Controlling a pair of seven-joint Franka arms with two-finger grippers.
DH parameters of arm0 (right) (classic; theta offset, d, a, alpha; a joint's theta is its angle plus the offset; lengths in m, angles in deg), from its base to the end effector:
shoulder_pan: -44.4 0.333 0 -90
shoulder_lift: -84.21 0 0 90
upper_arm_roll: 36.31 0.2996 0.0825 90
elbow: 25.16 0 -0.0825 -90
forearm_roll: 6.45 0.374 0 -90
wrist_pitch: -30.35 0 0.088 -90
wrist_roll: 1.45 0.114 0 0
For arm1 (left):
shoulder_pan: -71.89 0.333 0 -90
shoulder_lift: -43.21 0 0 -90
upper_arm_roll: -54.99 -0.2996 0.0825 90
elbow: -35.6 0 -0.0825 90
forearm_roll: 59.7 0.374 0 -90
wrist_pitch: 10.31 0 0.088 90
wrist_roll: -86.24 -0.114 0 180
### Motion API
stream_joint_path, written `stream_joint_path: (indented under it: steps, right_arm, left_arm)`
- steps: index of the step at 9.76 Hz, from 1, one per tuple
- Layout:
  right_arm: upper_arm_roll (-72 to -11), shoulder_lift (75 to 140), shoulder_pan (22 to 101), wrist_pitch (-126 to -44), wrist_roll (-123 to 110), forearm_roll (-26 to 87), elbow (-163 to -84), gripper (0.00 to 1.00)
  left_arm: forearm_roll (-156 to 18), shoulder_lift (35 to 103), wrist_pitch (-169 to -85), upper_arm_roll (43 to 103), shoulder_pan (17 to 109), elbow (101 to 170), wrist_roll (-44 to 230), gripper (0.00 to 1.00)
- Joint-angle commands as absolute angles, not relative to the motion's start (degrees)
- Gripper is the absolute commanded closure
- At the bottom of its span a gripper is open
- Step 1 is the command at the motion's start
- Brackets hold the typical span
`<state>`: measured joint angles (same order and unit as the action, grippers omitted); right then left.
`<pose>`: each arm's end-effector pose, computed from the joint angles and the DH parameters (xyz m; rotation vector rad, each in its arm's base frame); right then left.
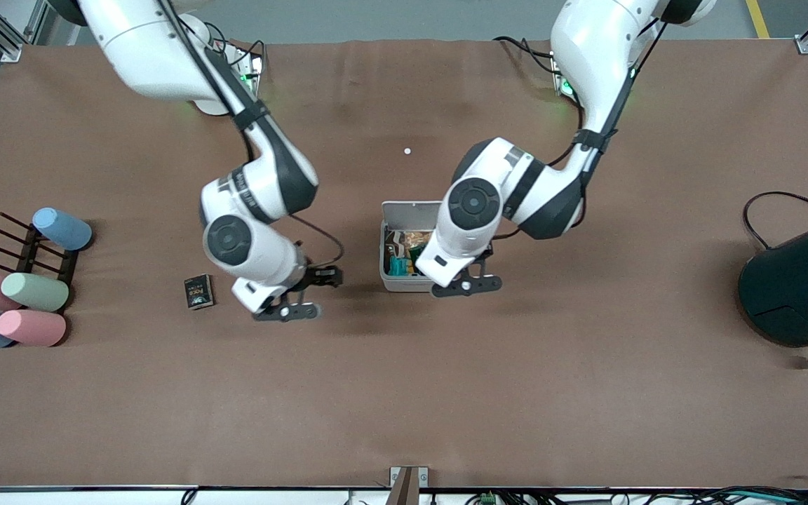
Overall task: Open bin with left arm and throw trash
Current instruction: 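Open the left gripper over the bin while the right gripper grasps tissues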
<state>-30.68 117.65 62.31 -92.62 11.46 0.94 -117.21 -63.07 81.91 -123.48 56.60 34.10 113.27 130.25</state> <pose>0.6145 0.2662 0.2721 -2.9952 -0.1467 0.1362 0.5446 -0.4477 0.3046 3.1176 0.1729 -0.1388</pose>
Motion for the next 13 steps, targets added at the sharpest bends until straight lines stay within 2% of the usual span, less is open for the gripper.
stream_joint_path:
  steps: [1,3,5,7,8,9,13]
  right_arm:
    - [-29.8,116.4,57.7,-93.9,2.9,-4.5,-120.5,0.18]
    - [-29.9,116.3,53.1,-97.5,1.4,-14.1,-123.9,0.18]
    - [-29.9,116.1,50.0,-105.0,-5.5,-14.5,-129.3,0.18]
    - [-29.9,116.4,45.4,-106.1,-14.0,-14.5,-130.0,0.18]
    - [-29.8,116.5,43.2,-106.1,-17.2,-14.5,-130.6,0.18]
    - [-29.7,116.3,41.8,-106.1,-19.4,-14.4,-131.8,0.17]
    - [-29.5,115.9,40.1,-106.3,-19.8,-13.8,-135.6,0.16]
  left_arm:
    - [-63.8,83.3,-123.9,56.4,32.0,110.3,132.5,0.83]
    - [-63.9,83.5,-124.0,56.4,30.4,110.3,133.2,0.83]
    - [-63.9,85.3,-127.1,56.4,30.4,110.4,133.5,0.82]
    - [-63.9,85.4,-127.6,56.5,30.3,110.5,134.0,0.8]
    - [-63.9,85.4,-127.6,56.5,30.5,110.4,133.9,0.63]
    - [-63.9,85.4,-127.6,56.5,30.6,110.5,134.6,0.01]
    - [-64.0,84.6,-128.8,56.6,30.6,110.3,136.8,0.0]
